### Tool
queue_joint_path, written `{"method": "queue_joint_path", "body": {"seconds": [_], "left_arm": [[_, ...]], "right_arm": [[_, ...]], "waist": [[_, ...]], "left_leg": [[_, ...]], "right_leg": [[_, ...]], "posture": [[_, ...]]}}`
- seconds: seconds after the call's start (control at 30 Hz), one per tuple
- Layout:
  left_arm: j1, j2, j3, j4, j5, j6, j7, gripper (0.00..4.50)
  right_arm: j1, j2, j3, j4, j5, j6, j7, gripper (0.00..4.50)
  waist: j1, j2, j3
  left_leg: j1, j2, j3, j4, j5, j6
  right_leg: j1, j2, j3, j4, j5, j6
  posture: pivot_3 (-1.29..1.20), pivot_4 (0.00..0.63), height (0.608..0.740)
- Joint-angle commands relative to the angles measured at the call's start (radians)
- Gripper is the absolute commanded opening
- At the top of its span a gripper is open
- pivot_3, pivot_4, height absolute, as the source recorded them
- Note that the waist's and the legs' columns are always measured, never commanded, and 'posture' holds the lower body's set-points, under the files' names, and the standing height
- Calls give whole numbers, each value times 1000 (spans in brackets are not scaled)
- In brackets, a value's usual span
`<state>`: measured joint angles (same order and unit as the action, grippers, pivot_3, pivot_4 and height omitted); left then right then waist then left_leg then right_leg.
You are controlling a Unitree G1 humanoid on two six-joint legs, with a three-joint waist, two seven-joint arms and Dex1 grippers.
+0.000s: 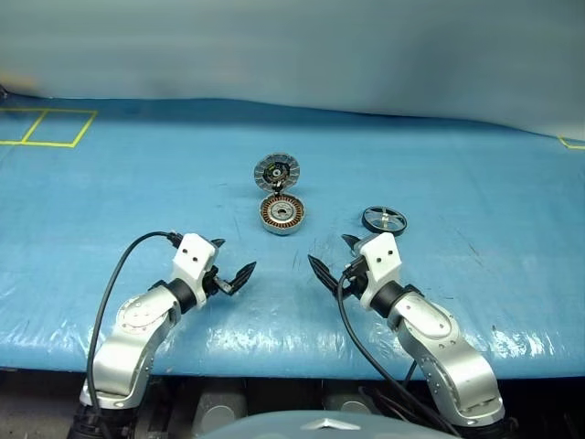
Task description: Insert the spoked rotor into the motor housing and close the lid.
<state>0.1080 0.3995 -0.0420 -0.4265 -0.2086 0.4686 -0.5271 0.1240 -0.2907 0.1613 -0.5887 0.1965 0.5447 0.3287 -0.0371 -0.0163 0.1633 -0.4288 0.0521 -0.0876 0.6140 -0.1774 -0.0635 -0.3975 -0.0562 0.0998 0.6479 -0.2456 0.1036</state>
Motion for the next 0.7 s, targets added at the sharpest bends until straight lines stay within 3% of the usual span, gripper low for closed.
{"method": "queue_joint_path", "body": {"seconds": [0.03,0.7], "left_arm": [[-6,-1,-3,0,-7,-29,-6,4481],[-6,6,0,3,-3,-39,3,4481]], "right_arm": [[-1,-6,-2,-13,-9,-24,0,4454],[-25,2,5,15,-19,-39,3,4454]], "waist": [[0,0,0],[0,0,0]], "left_leg": [[0,0,0,0,0,0],[0,0,0,-1,0,0]], "right_leg": [[0,0,0,0,0,0],[0,0,0,-1,0,0]], "posture": [[0,150,740],[0,150,740]]}}
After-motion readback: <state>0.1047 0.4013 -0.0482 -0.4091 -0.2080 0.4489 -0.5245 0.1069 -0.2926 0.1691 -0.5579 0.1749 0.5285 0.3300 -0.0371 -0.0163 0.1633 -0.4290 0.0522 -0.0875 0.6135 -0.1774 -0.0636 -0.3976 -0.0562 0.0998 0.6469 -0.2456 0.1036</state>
